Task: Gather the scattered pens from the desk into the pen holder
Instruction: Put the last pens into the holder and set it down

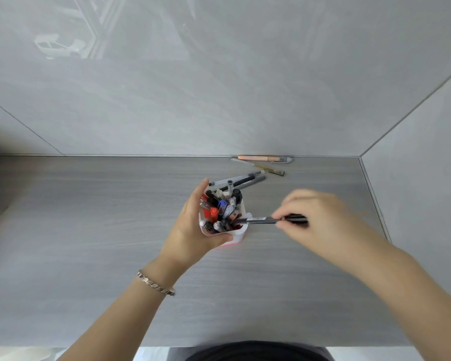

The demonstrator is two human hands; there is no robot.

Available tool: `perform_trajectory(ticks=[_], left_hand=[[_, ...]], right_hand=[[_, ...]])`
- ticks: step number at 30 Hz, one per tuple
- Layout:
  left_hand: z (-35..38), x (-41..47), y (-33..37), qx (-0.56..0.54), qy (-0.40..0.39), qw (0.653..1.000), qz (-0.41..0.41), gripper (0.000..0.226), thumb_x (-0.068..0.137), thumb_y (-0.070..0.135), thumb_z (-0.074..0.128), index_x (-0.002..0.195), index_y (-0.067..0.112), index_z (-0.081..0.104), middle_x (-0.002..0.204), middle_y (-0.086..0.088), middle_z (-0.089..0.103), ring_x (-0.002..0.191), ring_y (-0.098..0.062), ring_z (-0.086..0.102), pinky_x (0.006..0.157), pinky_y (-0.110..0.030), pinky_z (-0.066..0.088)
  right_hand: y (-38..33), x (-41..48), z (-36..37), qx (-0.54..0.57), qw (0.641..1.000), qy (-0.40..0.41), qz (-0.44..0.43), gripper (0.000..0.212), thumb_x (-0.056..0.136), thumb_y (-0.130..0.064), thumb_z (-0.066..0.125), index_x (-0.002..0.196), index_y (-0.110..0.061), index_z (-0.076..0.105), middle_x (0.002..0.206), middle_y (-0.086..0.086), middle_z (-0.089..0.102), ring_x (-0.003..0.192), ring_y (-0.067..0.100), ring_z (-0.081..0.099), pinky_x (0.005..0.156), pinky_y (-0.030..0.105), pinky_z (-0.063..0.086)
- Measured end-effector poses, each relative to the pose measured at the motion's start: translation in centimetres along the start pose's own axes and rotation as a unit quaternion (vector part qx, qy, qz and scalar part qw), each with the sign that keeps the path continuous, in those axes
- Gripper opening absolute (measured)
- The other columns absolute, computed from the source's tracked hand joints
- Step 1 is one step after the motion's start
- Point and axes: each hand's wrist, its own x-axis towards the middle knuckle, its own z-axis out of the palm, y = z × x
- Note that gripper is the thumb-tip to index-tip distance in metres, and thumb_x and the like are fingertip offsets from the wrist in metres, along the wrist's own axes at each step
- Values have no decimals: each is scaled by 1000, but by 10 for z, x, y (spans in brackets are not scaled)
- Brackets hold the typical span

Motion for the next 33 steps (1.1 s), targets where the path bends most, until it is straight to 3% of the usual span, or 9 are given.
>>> perform_trajectory(ticks=[4,6,8,11,15,18,23,30,33], left_hand=[[0,0,2,7,1,1000,4,107,58,14,85,125,59,15,134,5,47,121,-11,48,92,-9,32],[-1,-2,7,7,1,1000,7,105,58,14,85,124,58,16,135,4,47,121,-13,49,95,-16,39],[-2,-3,10,7,2,1000,10,104,57,19,86,124,58,16,135,2,48,120,-14,51,98,-29,45],[-3,-3,10,7,1,1000,1,104,56,24,86,123,62,16,136,1,47,123,-15,49,102,-36,44],[-2,-2,7,5,-2,1000,-14,103,57,20,86,120,64,16,136,8,46,124,-8,46,97,-19,39],[-2,-1,5,7,-1,1000,-14,101,57,20,86,122,59,19,134,9,46,122,-7,46,91,-9,35],[-2,0,4,0,-5,1000,-13,99,57,18,86,123,54,21,133,12,43,123,-5,45,91,0,36],[-2,-1,4,-2,-9,1000,-12,97,58,18,85,122,55,22,128,18,43,122,-5,46,90,4,34],[-3,-1,8,-1,-14,1000,-17,95,59,20,84,121,55,21,130,14,43,120,-4,46,87,7,33]], right_hand=[[-4,35,54,-35,994,94,-39,13,82,-13,60,92,-10,68,89,4,60,75,21,57,70,30,45],[0,43,81,-52,991,111,-54,35,88,-26,46,116,-7,58,116,11,64,108,20,49,93,30,42],[3,40,97,-31,996,60,-55,68,88,-53,28,141,-11,22,152,3,26,138,15,13,114,32,19],[12,38,97,58,996,-28,-63,89,70,-76,7,138,-24,-13,147,-15,-10,139,5,-12,112,25,-3],[51,71,75,210,970,120,22,49,91,-40,35,134,-17,37,136,-5,43,128,12,41,107,25,28],[85,109,73,59,989,129,40,31,86,0,47,113,-7,59,118,13,62,113,29,56,97,33,39],[96,146,100,-190,975,-91,-72,38,88,-17,52,125,-15,48,132,4,51,125,26,40,105,39,29],[86,138,112,-300,945,-127,-31,27,91,-9,38,117,-4,43,123,16,48,113,31,44,88,37,37],[87,102,108,-216,965,-143,37,28,90,-4,34,117,-5,41,119,17,47,100,36,52,74,40,41]])
